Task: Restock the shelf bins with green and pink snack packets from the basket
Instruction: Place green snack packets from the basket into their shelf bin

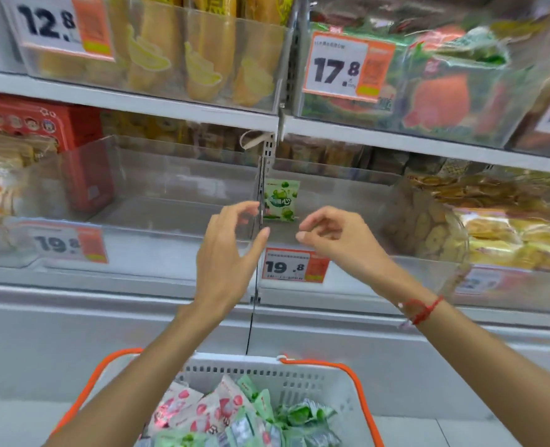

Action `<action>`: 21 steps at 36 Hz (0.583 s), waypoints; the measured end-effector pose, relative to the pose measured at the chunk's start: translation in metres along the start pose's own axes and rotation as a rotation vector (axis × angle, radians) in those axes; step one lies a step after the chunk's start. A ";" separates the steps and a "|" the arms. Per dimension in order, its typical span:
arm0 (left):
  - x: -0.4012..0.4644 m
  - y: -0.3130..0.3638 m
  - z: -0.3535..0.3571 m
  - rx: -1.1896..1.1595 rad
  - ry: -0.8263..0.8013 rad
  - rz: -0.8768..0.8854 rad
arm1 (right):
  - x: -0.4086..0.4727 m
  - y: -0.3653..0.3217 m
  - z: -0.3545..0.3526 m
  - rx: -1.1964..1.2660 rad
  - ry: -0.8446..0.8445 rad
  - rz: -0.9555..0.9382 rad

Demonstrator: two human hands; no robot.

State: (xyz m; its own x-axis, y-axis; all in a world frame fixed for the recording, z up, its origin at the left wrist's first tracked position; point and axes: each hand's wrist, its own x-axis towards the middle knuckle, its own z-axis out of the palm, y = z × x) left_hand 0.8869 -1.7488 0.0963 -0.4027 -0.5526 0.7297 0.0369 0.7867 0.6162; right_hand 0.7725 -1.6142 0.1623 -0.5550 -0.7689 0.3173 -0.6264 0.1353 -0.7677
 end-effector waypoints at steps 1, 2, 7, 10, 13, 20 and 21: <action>-0.014 0.001 -0.002 -0.013 0.015 -0.046 | -0.010 0.001 0.003 0.031 -0.073 0.008; -0.028 -0.001 -0.004 -0.031 0.014 -0.108 | -0.019 0.005 0.008 0.041 -0.155 0.032; -0.104 -0.033 -0.005 0.078 -0.236 -0.388 | -0.056 0.066 0.046 -0.115 -0.535 0.281; -0.145 -0.061 0.001 0.207 -0.599 -0.451 | -0.077 0.118 0.074 -0.220 -0.681 0.429; -0.180 -0.086 0.014 0.347 -1.021 -0.495 | -0.100 0.163 0.112 -0.322 -0.747 0.533; -0.205 -0.111 0.022 0.417 -1.119 -0.492 | -0.135 0.205 0.178 -0.146 -0.654 0.610; -0.203 -0.113 0.020 0.377 -1.137 -0.526 | -0.136 0.206 0.183 -0.122 -0.599 0.618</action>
State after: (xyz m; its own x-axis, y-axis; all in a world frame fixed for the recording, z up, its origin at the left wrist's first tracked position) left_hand 0.9457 -1.7204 -0.1276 -0.8396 -0.4217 -0.3422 -0.5426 0.6798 0.4934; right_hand 0.8190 -1.5964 -0.1411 -0.4546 -0.7303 -0.5099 -0.3810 0.6769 -0.6298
